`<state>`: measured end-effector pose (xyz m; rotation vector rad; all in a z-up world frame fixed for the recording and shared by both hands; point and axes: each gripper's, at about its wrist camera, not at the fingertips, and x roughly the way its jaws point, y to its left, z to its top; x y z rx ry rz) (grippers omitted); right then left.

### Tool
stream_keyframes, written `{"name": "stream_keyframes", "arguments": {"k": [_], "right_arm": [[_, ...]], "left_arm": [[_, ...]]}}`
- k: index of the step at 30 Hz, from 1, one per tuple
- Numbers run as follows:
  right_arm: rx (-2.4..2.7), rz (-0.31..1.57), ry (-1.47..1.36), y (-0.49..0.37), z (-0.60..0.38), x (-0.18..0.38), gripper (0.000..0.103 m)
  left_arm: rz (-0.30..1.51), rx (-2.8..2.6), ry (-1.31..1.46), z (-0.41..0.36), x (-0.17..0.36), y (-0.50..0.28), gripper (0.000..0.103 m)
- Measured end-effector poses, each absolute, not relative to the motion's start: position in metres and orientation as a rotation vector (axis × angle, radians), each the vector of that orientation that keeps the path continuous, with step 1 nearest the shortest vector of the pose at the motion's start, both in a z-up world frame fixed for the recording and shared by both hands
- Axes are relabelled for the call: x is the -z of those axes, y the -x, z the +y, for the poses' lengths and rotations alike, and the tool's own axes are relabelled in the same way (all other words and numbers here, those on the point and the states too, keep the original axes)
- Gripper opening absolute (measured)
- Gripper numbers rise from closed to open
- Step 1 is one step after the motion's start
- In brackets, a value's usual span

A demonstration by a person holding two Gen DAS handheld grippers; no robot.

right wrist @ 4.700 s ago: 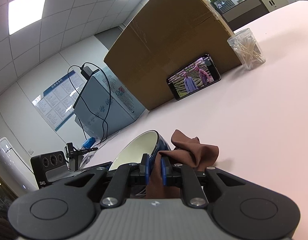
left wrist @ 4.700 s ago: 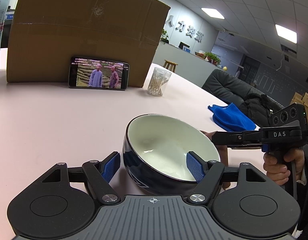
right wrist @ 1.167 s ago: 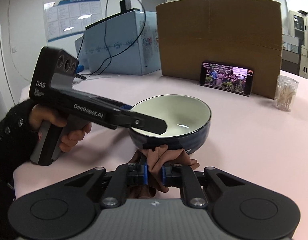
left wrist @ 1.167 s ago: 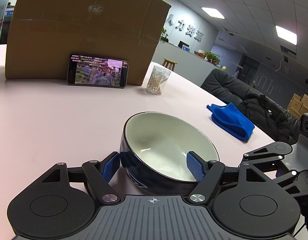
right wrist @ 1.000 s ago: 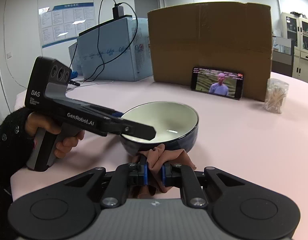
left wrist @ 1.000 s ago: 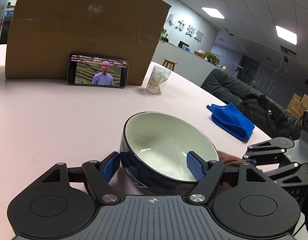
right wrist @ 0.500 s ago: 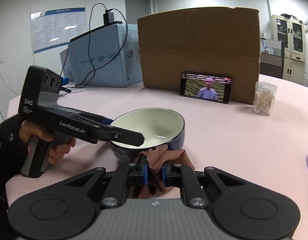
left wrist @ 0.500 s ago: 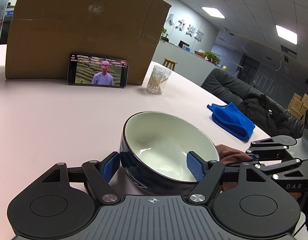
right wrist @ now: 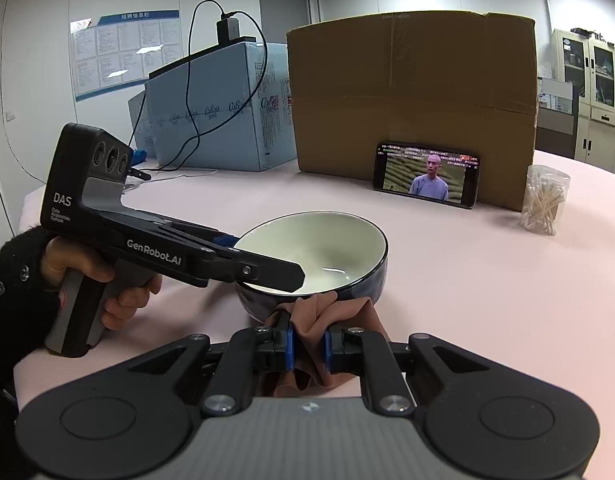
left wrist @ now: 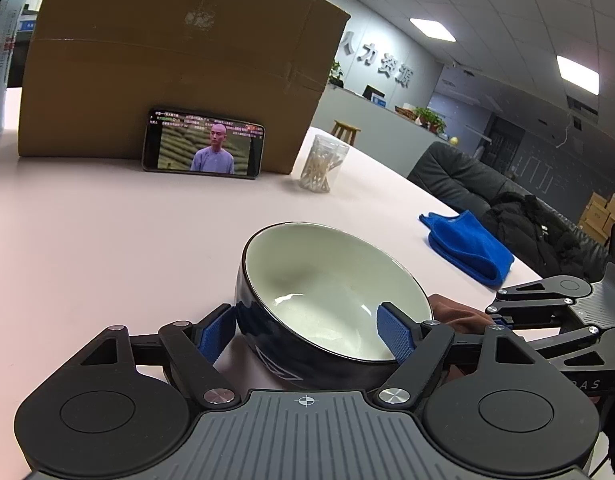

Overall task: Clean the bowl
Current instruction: 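Wipe the bowl's base with the cloth in the right gripper while the left gripper holds the rim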

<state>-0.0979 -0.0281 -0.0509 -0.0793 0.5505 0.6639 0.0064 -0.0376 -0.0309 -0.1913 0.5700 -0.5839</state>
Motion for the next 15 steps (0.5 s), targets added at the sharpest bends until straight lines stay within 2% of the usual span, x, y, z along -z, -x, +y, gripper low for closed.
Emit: {"name": "stream_keyframes", "arguments": {"k": [15], "right_arm": [[-0.712, 0.54, 0.105, 0.107, -0.015, 0.051, 0.014]], "left_arm": [[0.571, 0.584, 0.191, -0.035, 0.03, -0.006, 0.079]]}}
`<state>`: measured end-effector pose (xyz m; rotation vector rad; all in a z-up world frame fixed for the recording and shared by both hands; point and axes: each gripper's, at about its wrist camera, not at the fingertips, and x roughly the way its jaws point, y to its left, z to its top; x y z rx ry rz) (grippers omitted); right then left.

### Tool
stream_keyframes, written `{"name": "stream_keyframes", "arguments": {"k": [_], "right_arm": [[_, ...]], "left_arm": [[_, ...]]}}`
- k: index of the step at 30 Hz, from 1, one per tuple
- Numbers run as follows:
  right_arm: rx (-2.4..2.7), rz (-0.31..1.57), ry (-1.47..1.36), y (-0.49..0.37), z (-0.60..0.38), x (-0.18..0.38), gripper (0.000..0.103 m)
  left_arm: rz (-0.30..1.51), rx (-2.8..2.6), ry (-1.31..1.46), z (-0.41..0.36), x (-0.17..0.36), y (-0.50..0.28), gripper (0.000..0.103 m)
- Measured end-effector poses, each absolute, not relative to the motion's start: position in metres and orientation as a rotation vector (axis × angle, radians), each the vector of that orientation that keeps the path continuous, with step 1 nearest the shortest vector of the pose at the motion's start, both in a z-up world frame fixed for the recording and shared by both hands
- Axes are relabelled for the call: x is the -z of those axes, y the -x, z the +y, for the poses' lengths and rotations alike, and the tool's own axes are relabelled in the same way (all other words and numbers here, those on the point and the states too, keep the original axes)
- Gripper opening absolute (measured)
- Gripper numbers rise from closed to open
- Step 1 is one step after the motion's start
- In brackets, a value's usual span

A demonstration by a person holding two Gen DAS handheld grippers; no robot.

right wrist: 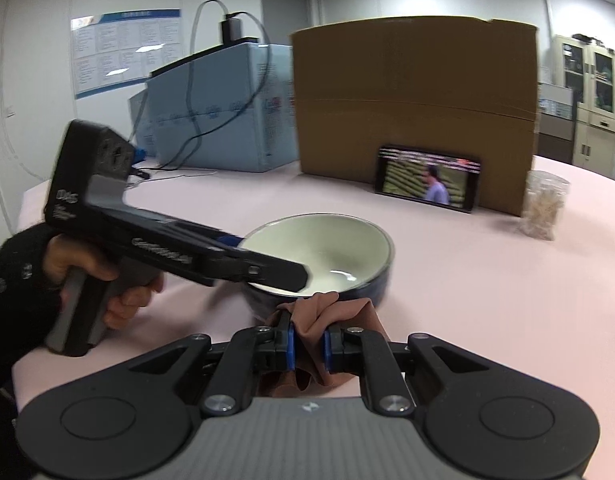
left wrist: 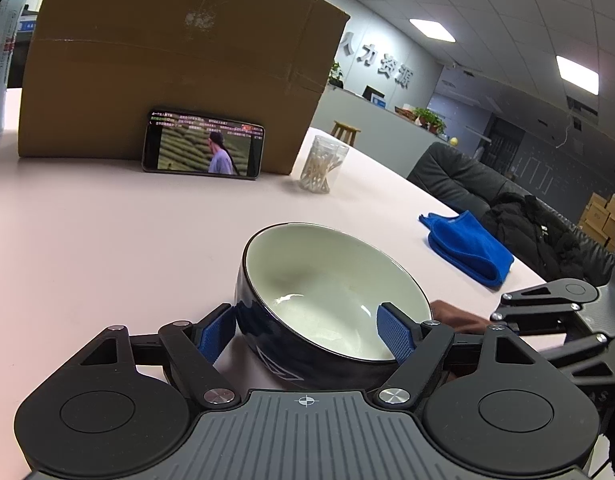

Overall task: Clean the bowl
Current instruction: 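Wipe the bowl's base with the cloth in the right gripper while the left gripper holds the rim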

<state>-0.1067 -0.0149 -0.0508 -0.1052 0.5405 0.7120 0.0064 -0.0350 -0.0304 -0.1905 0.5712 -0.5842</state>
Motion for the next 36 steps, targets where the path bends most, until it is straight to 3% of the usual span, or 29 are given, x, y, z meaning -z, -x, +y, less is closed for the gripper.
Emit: {"name": "stream_keyframes", "arguments": {"k": [36], "right_arm": [[-0.764, 0.591, 0.092, 0.102, -0.005, 0.056, 0.015]], "left_arm": [[0.572, 0.584, 0.192, -0.031, 0.031, -0.005, 0.079]]}}
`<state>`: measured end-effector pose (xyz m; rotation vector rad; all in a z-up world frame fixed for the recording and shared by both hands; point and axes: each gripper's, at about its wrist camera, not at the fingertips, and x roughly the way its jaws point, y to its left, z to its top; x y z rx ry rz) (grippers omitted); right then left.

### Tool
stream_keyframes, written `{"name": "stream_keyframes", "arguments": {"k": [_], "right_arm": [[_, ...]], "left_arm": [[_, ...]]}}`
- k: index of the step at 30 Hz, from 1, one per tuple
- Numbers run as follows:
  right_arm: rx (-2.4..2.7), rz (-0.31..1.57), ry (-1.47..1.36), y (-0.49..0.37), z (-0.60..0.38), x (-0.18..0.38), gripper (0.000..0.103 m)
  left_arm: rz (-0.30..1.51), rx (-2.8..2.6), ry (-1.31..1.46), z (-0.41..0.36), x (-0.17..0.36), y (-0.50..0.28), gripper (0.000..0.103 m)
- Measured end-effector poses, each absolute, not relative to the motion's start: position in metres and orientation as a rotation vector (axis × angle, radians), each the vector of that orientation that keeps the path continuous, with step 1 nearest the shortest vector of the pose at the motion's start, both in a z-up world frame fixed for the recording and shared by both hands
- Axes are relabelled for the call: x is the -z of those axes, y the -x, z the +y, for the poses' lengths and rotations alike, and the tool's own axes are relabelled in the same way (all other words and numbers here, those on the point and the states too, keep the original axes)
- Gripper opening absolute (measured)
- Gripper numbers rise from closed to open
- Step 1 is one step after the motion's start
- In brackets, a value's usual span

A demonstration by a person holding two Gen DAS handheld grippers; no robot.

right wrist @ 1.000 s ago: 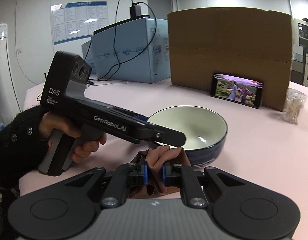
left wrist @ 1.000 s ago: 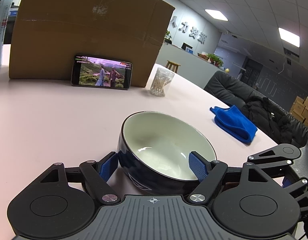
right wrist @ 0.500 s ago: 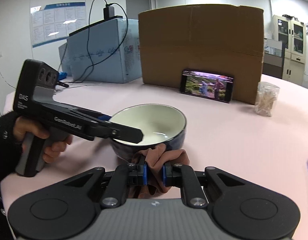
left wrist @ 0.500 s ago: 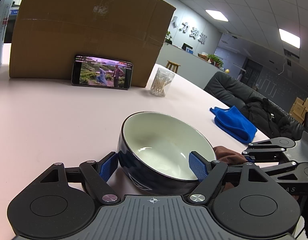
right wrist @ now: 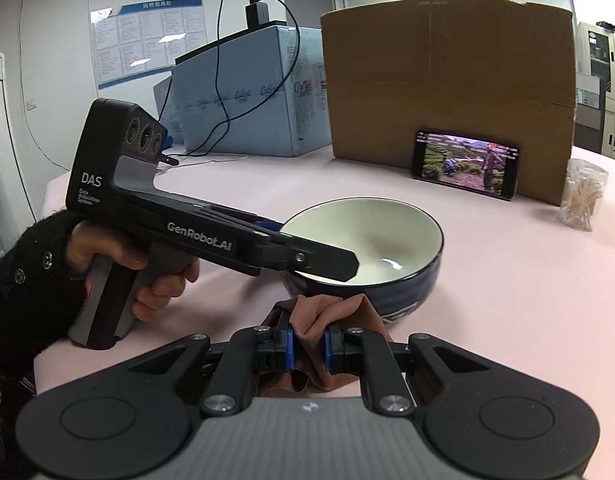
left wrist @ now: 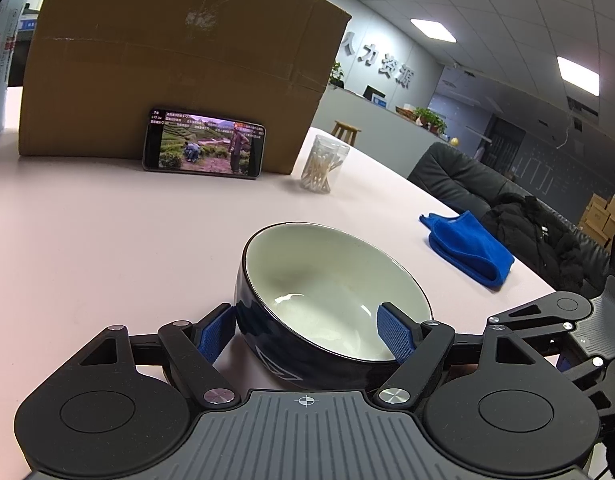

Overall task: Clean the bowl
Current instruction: 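Wipe the bowl's base with the cloth in the right gripper while the left gripper holds the rim, then keep rubbing the bowl's base with the brown cloth in the right gripper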

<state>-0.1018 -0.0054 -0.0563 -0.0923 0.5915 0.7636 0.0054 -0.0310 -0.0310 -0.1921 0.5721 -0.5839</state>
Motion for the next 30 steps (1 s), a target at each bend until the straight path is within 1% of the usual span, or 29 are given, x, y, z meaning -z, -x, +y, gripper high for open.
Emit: {"name": "stream_keyframes", "arguments": {"k": [15, 22, 30], "right_arm": [[-0.579, 0.579, 0.048, 0.088, -0.039, 0.054, 0.015], [-0.65, 0.582, 0.058, 0.094, -0.03, 0.055, 0.015], [-0.785, 0.584, 0.086, 0.101, 0.001, 0.053, 0.015]], "left_arm": [[0.57, 0.583, 0.187, -0.031, 0.03, -0.003, 0.08], [0.57, 0.583, 0.183, -0.032, 0.029, -0.003, 0.08], [0.569, 0.584, 0.184, -0.032, 0.029, -0.002, 0.08]]}}
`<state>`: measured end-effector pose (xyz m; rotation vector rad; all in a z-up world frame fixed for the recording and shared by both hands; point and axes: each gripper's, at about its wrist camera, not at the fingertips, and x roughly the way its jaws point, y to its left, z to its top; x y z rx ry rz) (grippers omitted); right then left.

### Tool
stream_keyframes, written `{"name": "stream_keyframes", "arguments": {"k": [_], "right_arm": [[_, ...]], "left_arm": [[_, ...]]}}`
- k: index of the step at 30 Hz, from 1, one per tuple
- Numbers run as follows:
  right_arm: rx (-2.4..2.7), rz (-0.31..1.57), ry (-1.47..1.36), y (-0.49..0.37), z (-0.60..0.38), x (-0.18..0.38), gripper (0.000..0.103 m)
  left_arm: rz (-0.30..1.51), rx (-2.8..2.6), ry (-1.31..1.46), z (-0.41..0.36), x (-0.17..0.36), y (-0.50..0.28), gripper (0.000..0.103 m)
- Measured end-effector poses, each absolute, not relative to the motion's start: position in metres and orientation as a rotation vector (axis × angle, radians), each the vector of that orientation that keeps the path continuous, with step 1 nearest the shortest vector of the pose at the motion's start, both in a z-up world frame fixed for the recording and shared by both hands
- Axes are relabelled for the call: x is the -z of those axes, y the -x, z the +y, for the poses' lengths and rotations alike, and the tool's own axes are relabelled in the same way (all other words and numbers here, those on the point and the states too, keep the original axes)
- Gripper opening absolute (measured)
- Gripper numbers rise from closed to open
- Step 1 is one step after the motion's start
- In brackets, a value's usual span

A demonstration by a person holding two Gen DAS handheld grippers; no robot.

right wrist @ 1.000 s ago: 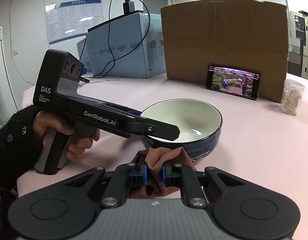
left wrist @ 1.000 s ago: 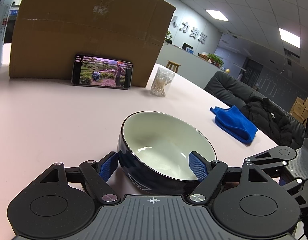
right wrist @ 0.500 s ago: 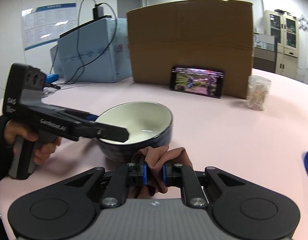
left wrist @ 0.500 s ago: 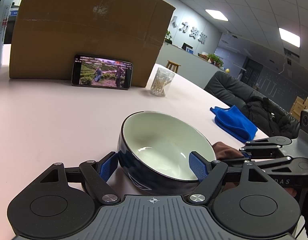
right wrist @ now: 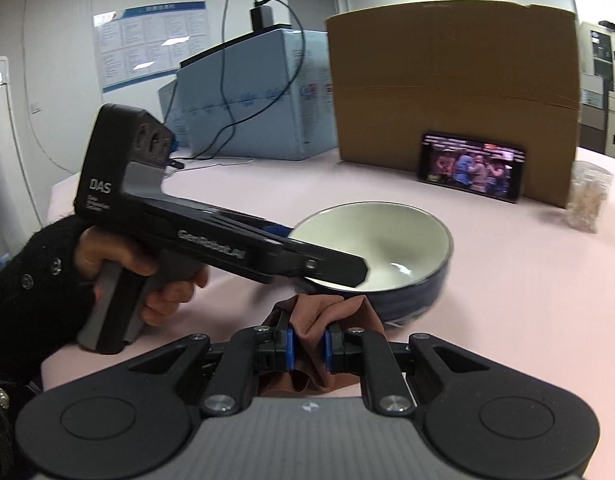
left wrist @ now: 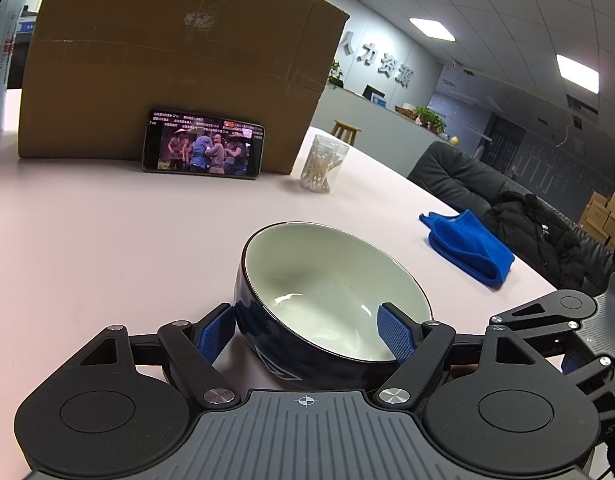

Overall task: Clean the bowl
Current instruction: 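Keep rubbing the bowl's base with the brown cloth in the right gripper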

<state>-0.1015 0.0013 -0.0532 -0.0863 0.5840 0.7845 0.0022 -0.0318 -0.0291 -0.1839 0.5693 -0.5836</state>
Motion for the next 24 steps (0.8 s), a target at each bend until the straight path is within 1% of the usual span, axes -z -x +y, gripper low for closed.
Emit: {"name": "stream_keyframes", "arguments": {"k": [8, 14, 24], "right_arm": [[-0.744, 0.594, 0.074, 0.103, -0.009, 0.052, 0.014], [-0.658, 0.582, 0.078, 0.098, -0.024, 0.051, 0.016], [-0.605, 0.596, 0.093, 0.089, -0.031, 0.058, 0.016]], "left_arm": [[0.569, 0.584, 0.185, -0.033, 0.03, -0.003, 0.08], [0.569, 0.583, 0.185, -0.034, 0.03, -0.003, 0.08], [0.568, 0.582, 0.184, -0.036, 0.03, -0.002, 0.08]]}}
